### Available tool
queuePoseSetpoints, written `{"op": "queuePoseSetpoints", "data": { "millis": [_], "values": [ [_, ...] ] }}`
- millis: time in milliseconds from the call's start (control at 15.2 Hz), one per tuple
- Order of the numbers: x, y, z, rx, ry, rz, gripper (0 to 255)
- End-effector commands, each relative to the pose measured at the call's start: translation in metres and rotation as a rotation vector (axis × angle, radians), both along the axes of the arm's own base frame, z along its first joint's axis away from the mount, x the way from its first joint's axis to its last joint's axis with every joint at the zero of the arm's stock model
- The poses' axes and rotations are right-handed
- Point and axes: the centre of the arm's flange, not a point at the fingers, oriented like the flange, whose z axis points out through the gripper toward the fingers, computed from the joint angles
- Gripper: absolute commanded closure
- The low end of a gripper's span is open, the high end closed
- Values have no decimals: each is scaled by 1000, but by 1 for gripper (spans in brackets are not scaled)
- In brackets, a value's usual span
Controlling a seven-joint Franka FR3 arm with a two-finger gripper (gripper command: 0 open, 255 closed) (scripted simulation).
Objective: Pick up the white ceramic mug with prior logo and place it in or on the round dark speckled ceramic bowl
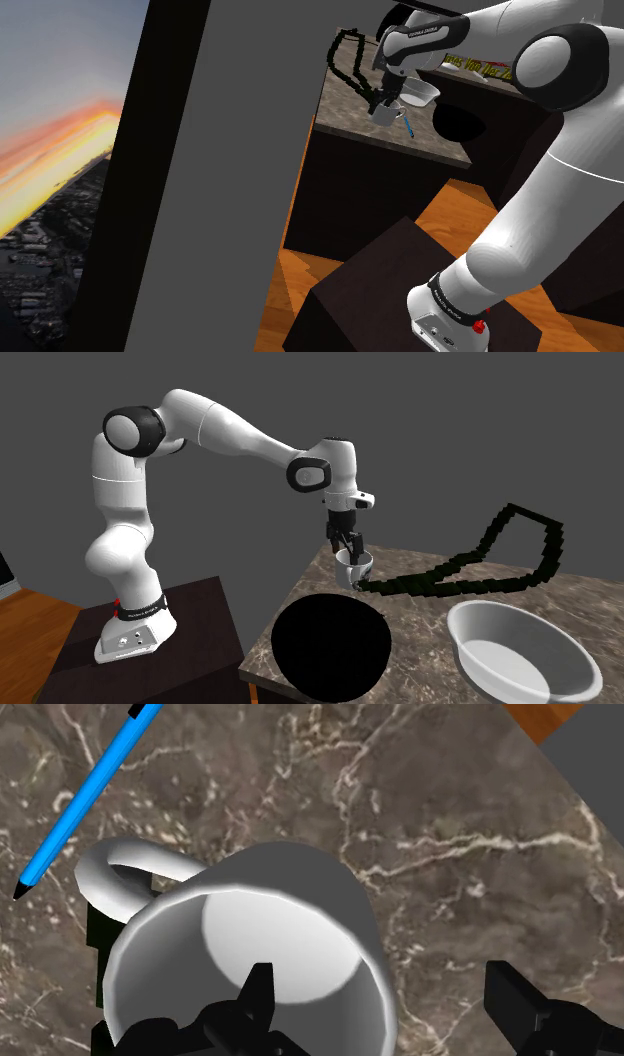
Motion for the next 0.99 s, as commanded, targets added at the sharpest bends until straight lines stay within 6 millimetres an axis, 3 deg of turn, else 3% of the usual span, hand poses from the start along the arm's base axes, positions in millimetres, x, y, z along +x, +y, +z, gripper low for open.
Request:
{"op": "queuePoseSetpoints", "data": {
  "millis": [0,66,132,726,924],
  "values": [
    [0,0,0,0,0,0,0],
    [0,0,0,0,0,0,0],
    [0,0,0,0,0,0,255],
    [0,0,0,0,0,0,255],
    [0,0,16,0,0,0,255]
  ]
}}
